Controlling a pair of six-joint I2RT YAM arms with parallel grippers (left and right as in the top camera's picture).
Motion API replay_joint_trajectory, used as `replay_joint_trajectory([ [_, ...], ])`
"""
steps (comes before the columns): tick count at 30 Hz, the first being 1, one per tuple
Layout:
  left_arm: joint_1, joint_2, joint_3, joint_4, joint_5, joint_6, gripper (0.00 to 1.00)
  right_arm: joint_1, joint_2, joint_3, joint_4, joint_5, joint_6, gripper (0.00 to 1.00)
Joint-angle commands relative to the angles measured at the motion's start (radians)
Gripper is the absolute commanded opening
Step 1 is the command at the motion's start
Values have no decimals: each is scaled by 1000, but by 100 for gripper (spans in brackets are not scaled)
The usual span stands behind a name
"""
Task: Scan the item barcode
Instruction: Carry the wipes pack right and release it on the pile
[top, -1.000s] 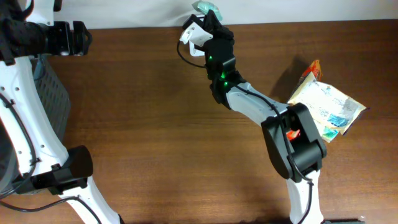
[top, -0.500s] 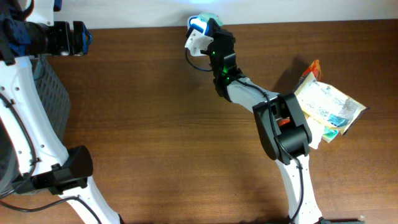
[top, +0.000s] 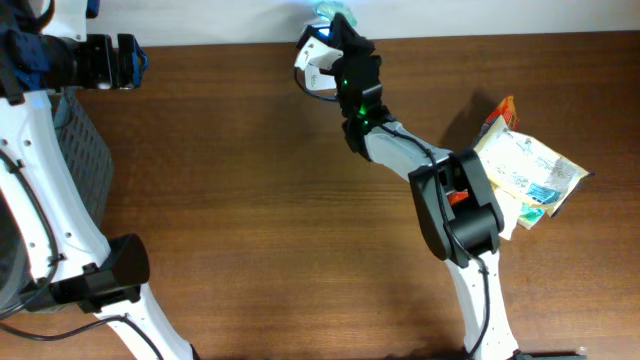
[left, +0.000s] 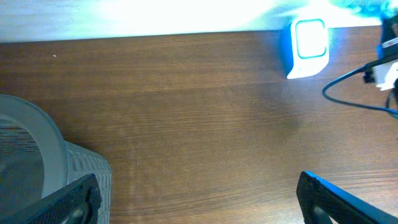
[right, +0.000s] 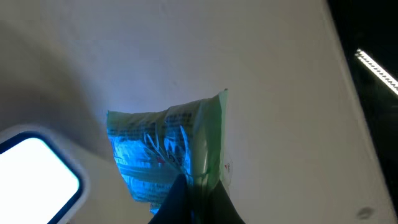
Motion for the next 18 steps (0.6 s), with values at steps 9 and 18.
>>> replay_joint_trajectory([
  [9, 3, -10, 3, 1, 8, 6, 99, -22, -723, 29, -903, 99, 790, 4],
  [18, 3, -10, 3, 1, 8, 6, 99, -354, -1030, 26, -1904, 0, 1166, 4],
])
